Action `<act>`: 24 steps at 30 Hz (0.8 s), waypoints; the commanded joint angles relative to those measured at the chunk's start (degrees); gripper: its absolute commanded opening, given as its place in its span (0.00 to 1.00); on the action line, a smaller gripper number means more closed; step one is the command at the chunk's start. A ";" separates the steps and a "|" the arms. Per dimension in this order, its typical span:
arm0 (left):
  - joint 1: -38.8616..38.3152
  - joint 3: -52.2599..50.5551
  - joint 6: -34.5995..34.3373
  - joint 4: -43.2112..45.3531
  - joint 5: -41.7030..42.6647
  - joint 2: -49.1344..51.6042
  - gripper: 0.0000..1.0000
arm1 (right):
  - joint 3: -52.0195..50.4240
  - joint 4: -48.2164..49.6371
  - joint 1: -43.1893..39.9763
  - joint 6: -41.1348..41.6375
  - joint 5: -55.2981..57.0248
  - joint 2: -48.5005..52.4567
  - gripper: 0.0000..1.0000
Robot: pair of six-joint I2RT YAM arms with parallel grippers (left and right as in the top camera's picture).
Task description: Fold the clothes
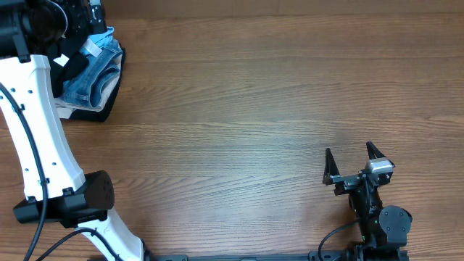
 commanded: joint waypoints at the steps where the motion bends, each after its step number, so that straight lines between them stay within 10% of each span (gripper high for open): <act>1: -0.22 0.46 -0.13 0.02 0.39 -0.50 1.00 | -0.59 0.33 0.20 0.20 0.37 -0.68 1.00; 10: -2.10 -3.85 -0.13 7.91 12.94 -6.34 1.00 | -0.59 0.33 0.20 0.20 0.37 -0.68 1.00; 24: -14.34 -65.66 -13.29 53.86 -4.70 -42.82 1.00 | -0.59 0.31 0.20 0.20 0.37 -0.68 1.00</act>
